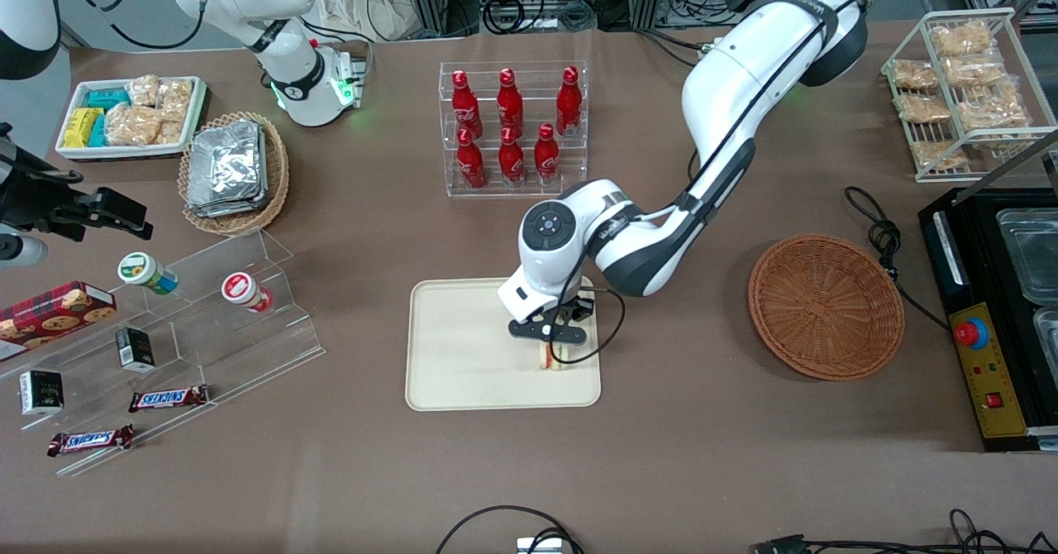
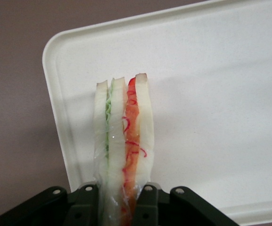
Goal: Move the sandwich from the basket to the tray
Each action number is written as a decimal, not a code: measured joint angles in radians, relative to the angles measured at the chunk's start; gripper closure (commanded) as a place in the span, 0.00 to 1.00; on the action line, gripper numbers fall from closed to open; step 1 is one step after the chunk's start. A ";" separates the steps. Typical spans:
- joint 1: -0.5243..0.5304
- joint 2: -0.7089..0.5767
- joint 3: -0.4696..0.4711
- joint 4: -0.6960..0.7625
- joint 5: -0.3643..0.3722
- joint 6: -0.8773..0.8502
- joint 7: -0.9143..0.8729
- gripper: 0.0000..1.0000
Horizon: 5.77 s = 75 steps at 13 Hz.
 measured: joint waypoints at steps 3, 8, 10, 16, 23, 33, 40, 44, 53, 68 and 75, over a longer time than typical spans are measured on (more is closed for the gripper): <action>0.000 0.020 0.006 0.009 0.001 0.005 -0.001 0.83; 0.000 0.031 0.013 0.010 0.002 0.016 -0.009 0.59; 0.000 0.033 0.013 0.010 0.002 0.019 -0.018 0.35; 0.000 0.034 0.028 0.011 0.003 0.083 -0.119 0.00; 0.045 -0.024 0.032 0.055 0.005 0.044 -0.234 0.00; 0.225 -0.274 0.032 0.071 -0.030 -0.202 -0.110 0.00; 0.367 -0.389 0.033 0.071 -0.160 -0.319 0.154 0.00; 0.418 -0.423 0.033 0.071 -0.230 -0.357 0.253 0.00; 0.460 -0.484 0.088 0.042 -0.347 -0.389 0.456 0.00; 0.402 -0.925 0.408 -0.296 -0.497 -0.497 0.871 0.00; 0.408 -0.933 0.409 -0.332 -0.497 -0.514 0.873 0.00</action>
